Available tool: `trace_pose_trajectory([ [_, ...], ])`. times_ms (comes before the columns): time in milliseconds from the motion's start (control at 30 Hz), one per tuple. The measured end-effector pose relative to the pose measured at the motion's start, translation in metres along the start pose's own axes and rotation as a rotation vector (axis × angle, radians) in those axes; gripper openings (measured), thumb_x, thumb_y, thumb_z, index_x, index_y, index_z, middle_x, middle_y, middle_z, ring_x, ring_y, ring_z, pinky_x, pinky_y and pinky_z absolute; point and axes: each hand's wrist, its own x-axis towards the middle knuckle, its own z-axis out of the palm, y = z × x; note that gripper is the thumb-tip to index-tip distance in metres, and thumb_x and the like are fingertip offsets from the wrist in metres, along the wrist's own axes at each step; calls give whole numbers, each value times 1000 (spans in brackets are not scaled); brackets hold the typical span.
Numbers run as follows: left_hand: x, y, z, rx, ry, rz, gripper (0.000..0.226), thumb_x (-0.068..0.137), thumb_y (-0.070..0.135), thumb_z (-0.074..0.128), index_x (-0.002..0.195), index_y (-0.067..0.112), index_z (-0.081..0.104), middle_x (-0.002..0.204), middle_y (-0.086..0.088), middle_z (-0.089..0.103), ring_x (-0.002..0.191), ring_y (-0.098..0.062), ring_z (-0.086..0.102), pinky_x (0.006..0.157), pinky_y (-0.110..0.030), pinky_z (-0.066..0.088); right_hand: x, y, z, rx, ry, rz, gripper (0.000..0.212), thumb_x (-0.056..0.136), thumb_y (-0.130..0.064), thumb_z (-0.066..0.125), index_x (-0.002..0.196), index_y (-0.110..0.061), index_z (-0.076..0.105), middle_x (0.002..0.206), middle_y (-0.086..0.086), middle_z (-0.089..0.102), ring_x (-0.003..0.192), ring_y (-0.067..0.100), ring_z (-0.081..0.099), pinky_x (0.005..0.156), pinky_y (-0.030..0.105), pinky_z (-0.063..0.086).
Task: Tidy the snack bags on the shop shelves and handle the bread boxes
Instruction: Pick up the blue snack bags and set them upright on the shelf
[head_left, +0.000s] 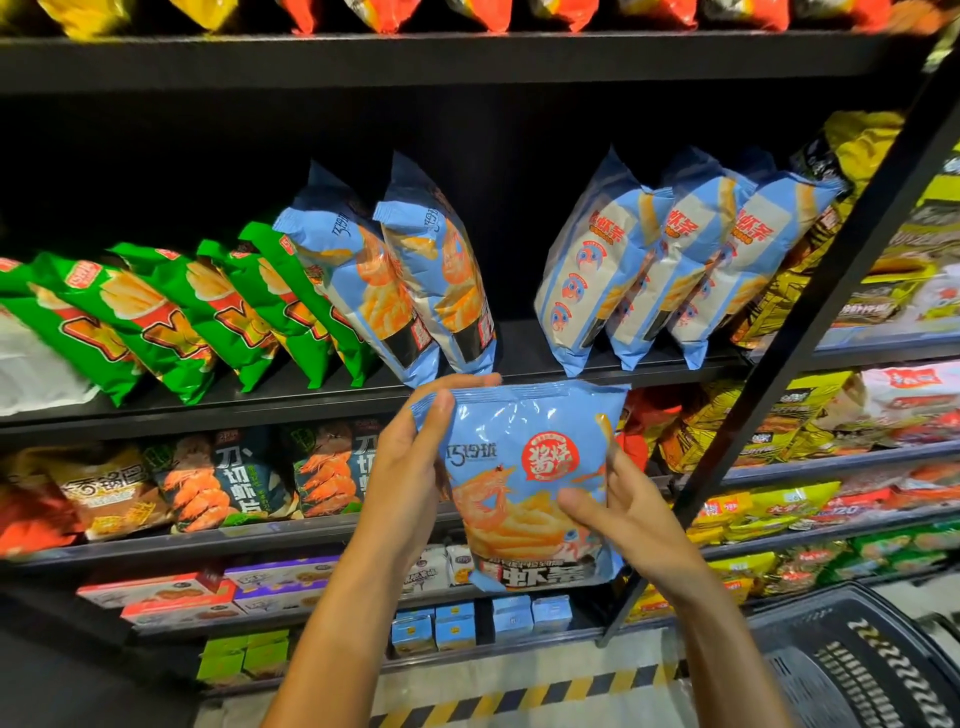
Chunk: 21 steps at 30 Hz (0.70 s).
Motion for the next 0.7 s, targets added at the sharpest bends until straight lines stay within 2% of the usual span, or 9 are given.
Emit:
trace_pose_trajectory([
  [67,3,-2,-2,-4,-44,36,28,103,35,54,125,34,70,139,0,66,126,-20,64,92,-34,57,3,-1,0,-13,110,-24,67,85,-40,78,143,-25,51,134,-3,70,126,17,65,103,40,56],
  [133,6,-6,-7,6,-58,0,55,91,55,66,142,36,56,144,6,63,131,-17,61,102,-35,54,5,-3,0,21,241,-43,79,77,-67,77,140,-27,52,132,-4,70,123,16,67,103,40,56],
  [200,7,-10,-12,64,-113,-112,90,67,82,72,141,35,53,142,12,63,132,-11,59,115,-42,44,6,-5,1,66,357,-62,71,81,-71,65,138,-30,54,130,-10,71,121,9,67,106,38,53],
  [267,3,-15,-9,101,-241,-226,105,53,94,67,135,28,57,137,13,65,129,-6,60,117,-39,40,10,-8,0,103,393,-17,77,81,-80,61,141,-33,56,135,-11,69,127,9,64,112,42,47],
  [333,-2,-22,-3,107,-352,-266,101,58,95,60,134,27,56,129,18,70,124,-1,63,113,-34,45,16,-9,0,149,404,55,84,78,-88,58,144,-35,57,140,-10,66,133,14,60,118,49,41],
  [400,-8,-26,3,92,-366,-262,102,56,96,59,134,31,54,125,25,70,121,4,62,108,-30,49,21,-10,0,217,389,96,77,85,-82,54,145,-33,57,142,-6,65,134,18,59,118,52,40],
  [500,-18,-30,4,123,-301,-196,87,74,93,49,141,39,61,147,10,59,140,-10,51,121,-53,32,25,-18,2,250,362,155,66,95,-68,47,142,-24,61,134,0,71,126,19,66,113,47,47],
  [567,-22,-31,1,129,-306,-173,77,80,90,43,139,45,60,153,7,54,145,-14,45,122,-56,27,26,-18,1,256,326,166,60,99,-62,42,139,-22,62,129,0,73,121,17,69,109,43,51],
  [700,-21,-32,0,164,-304,-140,74,83,89,40,140,45,59,153,4,54,144,-18,46,120,-58,29,26,-14,3,272,333,188,60,97,-65,43,140,-27,61,127,-2,74,120,17,69,109,45,51],
])
